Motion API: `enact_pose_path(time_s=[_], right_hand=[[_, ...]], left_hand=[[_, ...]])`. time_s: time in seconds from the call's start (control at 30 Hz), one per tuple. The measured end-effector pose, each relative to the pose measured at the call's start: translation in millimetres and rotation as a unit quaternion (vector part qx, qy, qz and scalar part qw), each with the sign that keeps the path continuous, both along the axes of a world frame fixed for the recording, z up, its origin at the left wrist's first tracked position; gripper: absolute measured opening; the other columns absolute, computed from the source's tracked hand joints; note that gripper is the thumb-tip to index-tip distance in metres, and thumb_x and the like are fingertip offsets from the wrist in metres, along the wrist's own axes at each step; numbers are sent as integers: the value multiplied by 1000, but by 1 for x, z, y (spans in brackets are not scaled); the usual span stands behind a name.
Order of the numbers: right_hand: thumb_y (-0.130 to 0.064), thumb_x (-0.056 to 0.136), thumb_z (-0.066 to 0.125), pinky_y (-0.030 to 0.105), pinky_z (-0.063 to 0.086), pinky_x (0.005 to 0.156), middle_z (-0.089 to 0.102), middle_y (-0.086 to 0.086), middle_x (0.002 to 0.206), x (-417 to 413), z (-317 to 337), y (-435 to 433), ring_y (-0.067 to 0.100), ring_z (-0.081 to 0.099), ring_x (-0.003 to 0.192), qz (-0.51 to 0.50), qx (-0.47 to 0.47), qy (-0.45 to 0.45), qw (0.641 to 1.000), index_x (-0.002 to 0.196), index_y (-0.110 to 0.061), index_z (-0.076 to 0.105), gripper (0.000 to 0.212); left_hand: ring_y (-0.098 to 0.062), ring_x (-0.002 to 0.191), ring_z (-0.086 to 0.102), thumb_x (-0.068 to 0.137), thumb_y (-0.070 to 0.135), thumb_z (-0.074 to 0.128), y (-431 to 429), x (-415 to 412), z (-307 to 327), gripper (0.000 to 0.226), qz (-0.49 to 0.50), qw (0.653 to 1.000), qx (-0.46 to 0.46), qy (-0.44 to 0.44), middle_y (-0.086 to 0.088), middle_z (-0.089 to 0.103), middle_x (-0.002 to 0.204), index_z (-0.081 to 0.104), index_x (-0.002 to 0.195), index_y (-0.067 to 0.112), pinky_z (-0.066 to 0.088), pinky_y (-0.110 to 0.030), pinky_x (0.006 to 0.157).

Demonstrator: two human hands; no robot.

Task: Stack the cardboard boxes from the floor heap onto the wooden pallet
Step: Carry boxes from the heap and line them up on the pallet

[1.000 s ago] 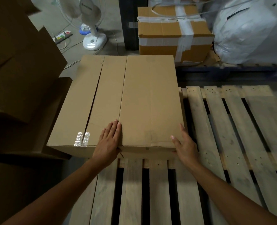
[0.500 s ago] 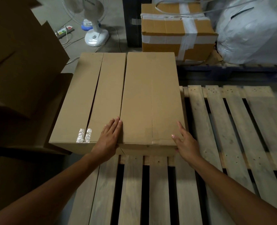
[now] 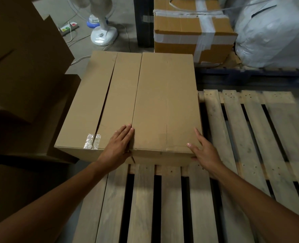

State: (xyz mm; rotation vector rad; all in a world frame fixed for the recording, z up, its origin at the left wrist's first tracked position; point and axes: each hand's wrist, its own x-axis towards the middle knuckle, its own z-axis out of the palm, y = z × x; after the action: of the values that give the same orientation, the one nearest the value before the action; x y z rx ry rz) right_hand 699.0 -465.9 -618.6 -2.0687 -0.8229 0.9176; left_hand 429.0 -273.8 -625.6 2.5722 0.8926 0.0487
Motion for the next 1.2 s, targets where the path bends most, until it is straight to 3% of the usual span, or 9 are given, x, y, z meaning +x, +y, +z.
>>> enact_pose_path(time_s=[0.2, 0.33, 0.47, 0.6, 0.77, 0.93, 1.2], right_hand=[[-26, 101, 57, 37, 28, 116, 29, 3, 162, -2, 6, 2, 22, 27, 148, 11, -9, -15, 1000, 158, -29, 16, 71], [-27, 100, 58, 47, 33, 118, 29, 2, 161, -2, 7, 3, 24, 28, 148, 14, -9, -9, 1000, 158, -31, 15, 72], [-27, 101, 58, 43, 30, 119, 29, 4, 162, -1, 10, 3, 23, 28, 148, 26, -18, -22, 999, 159, -27, 16, 72], [-30, 99, 61, 42, 31, 118, 30, 7, 161, -2, 15, 3, 25, 32, 146, 25, -38, -43, 998, 158, -27, 20, 72], [-40, 98, 61, 43, 33, 118, 26, 8, 163, -17, 43, 0, 27, 31, 147, 29, -95, -48, 994, 158, -22, 23, 74], [-48, 98, 57, 39, 31, 116, 29, 5, 163, -32, 132, 4, 25, 32, 147, 16, -61, -53, 997, 157, -19, 26, 73], [-46, 95, 61, 46, 45, 109, 44, -3, 154, -85, 373, -48, 15, 44, 136, -60, 104, 2, 993, 150, -30, 40, 62]], left_hand=[[-21, 154, 4, 82, 18, 80, 1, 0, 3, 100, 10, 1000, -2, -1, -4, 10, 167, 15, 158, 12, 5, -31, 121], [-24, 154, 11, 78, 17, 83, 2, 1, 5, 100, 18, 1000, 10, -2, -6, 16, 166, 22, 157, 10, 10, -33, 123], [-25, 154, 13, 77, 18, 84, 1, 2, 7, 101, 22, 1000, 14, 9, -7, 17, 166, 23, 157, 9, 9, -28, 118], [-24, 154, 8, 78, 22, 83, -2, 7, 16, 105, 32, 999, 5, 40, -4, 11, 167, 17, 158, 10, 5, -34, 123], [-20, 155, 4, 81, 38, 80, -9, 18, 56, 105, 27, 995, -28, 94, -2, 10, 168, 14, 159, 14, 12, -35, 121], [-15, 154, 4, 94, 44, 63, -19, 29, 151, 85, 60, 997, -16, 41, 1, 13, 167, 17, 160, 17, 12, -30, 120], [-8, 151, 12, 95, 50, 57, -94, 6, 368, 72, 133, 973, -11, -188, 3, 25, 164, 32, 155, 20, 16, -34, 119]])
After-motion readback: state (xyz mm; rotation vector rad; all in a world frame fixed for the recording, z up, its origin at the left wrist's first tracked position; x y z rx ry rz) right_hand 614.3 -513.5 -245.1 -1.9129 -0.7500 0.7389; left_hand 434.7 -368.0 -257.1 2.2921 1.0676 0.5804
